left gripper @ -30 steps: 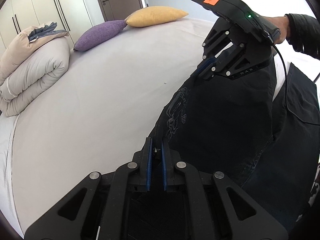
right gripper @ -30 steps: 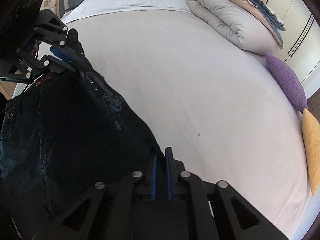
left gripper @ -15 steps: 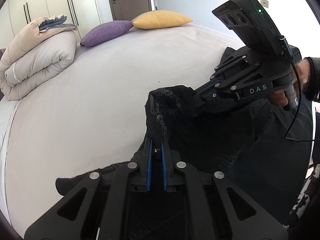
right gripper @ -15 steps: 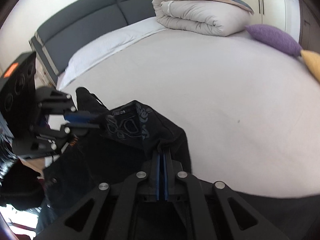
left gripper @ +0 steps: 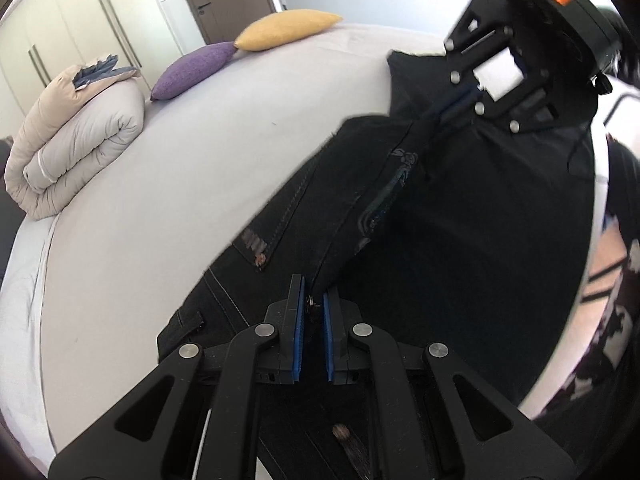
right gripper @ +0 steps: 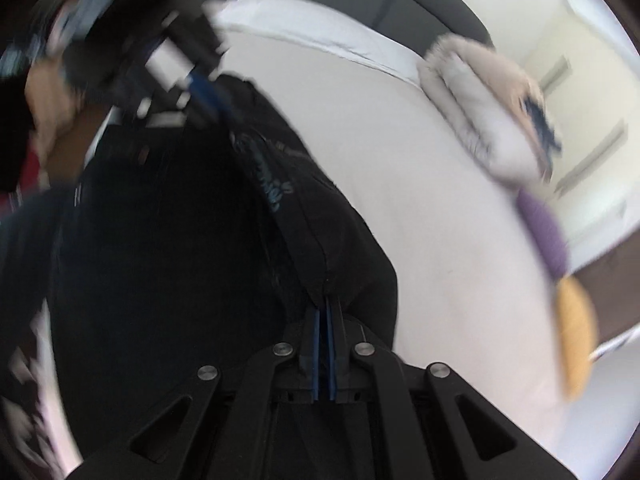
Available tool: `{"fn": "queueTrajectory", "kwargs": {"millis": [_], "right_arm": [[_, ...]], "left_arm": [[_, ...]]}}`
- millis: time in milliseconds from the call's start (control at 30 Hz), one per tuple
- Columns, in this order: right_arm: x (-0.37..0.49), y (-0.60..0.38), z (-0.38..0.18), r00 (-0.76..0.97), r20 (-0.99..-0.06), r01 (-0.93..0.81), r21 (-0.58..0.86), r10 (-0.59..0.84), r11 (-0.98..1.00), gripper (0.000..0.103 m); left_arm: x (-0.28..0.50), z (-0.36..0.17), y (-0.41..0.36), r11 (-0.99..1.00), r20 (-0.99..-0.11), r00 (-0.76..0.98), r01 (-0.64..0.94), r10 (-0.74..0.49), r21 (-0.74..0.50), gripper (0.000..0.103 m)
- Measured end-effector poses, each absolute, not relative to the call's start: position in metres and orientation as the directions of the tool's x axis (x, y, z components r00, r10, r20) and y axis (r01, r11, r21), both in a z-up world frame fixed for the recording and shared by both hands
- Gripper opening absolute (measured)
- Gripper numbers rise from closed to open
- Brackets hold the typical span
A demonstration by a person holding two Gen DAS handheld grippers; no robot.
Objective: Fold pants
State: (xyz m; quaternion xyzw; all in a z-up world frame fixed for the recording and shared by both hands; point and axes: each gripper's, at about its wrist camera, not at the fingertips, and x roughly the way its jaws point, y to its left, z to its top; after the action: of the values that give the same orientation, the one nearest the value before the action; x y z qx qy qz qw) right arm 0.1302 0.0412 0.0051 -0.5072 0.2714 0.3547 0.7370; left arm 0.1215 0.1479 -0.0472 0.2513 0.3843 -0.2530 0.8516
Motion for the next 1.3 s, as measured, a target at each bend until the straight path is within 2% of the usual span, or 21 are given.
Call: {"fn": "queueTrajectory", "kwargs": {"millis": [133, 500, 1300], "right_arm": [[0.07, 0.045, -0.027, 0.685, -0.7, -0.713, -0.701, 0.2, -0.009, 0.003], [-0.019, 0.045, -0.086, 0.715, -0.672, -0.602, -0.732, 0.194, -0.318, 0.003], [-0.072, 0.052, -0.095, 0.701, -0.686, -0.612, -0.719, 0.194, -0.331, 0.003]], "left_arm": [[0.08, -0.067, 0.138, 0.716, -0.802, 0.555, 0.65, -0.22, 0.254, 0.007], [0.007, -0.103, 0.13, 0.658, -0.845, 0.487, 0.714, -0.222, 0.239, 0.007], [-0.026, -0.12, 0.147, 0.627, -0.875, 0.443, 0.742, -0.194, 0.236, 0.008]]}}
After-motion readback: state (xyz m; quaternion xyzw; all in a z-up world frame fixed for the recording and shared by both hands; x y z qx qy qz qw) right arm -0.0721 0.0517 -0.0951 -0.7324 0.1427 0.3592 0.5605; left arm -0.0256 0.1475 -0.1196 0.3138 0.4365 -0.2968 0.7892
